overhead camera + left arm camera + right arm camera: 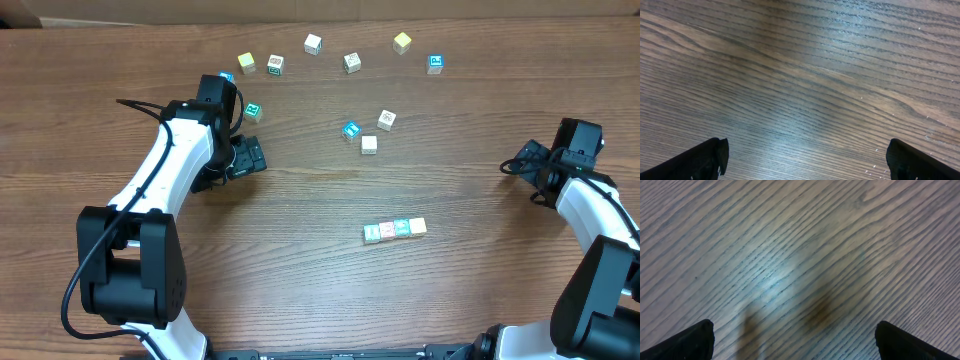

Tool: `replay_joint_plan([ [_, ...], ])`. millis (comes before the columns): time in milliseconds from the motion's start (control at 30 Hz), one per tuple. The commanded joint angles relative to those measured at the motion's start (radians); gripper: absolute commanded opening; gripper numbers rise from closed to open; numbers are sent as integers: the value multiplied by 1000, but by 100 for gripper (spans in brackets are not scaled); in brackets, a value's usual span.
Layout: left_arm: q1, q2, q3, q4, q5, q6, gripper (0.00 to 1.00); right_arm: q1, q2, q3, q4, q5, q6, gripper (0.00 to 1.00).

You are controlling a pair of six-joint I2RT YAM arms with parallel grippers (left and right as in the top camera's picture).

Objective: Form a horizontal line

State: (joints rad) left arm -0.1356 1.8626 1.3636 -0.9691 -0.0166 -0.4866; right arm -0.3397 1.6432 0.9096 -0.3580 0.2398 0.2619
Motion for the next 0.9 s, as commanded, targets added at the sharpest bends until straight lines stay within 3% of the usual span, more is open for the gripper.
replay_joint_plan([
  [0, 4, -12, 8, 2, -17, 16, 100, -2, 1, 6, 6, 3, 3, 100],
  [200, 10, -13, -4, 135, -87, 78, 100, -2, 1, 6, 6, 3, 3, 100],
  [367, 11, -25, -99, 344, -25, 230, 100, -2, 1, 6, 6, 3, 2, 100],
  [667, 50, -260, -580, 908, -1, 280, 100, -2, 1, 6, 6, 3, 2, 100],
  [867, 118, -421, -806, 1064, 29, 281, 100, -2, 1, 6, 6, 3, 2, 100],
])
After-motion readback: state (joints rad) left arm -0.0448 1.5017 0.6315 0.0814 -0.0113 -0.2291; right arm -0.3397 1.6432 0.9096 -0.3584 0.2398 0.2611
